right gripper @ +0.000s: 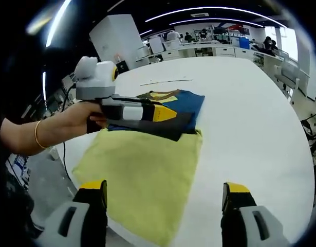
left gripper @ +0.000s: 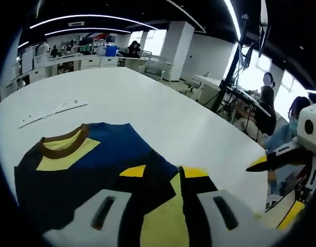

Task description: Fold the garment on the visible template until the final outline fits inside the template.

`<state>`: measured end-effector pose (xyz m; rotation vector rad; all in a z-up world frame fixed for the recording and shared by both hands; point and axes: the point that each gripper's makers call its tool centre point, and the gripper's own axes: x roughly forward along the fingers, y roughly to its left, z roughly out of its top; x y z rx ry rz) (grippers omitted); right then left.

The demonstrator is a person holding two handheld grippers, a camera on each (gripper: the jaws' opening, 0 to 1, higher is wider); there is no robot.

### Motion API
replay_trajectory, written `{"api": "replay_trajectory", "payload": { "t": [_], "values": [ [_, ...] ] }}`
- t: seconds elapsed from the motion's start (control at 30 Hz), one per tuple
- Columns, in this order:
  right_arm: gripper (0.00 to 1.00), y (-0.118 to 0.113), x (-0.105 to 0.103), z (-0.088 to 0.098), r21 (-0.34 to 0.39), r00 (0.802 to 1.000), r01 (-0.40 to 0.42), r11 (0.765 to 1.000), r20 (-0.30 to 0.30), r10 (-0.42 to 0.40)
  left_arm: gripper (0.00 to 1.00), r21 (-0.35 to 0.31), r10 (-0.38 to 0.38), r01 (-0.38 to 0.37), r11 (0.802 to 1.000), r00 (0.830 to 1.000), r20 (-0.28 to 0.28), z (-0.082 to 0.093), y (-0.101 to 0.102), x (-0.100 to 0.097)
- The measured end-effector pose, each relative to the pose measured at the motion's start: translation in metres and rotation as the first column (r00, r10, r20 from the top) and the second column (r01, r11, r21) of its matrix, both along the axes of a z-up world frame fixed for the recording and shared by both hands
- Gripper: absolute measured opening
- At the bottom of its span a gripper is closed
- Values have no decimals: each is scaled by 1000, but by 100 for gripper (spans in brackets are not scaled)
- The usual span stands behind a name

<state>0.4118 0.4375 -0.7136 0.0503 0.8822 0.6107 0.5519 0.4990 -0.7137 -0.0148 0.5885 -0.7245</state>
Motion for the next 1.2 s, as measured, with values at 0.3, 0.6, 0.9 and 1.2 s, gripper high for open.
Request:
{"api": "replay_trajectory", "payload": {
  "t": [0.3,0.6,0.9,1.2],
  "values": [
    [93,6,6,2,0,1000,-17,1000,10,17,60,57,-16,9,998,993,115,13,23,3],
    [95,18,10,4,9,998,-59,998,31,58,81,99,0,-15,995,988,153,11,63,0],
    [99,28,21,15,40,993,-77,996,94,73,97,165,34,-66,984,981,189,11,115,-7],
    [99,35,24,17,29,987,-112,993,115,108,99,221,102,-146,964,974,200,9,175,-14]
  ]
}}
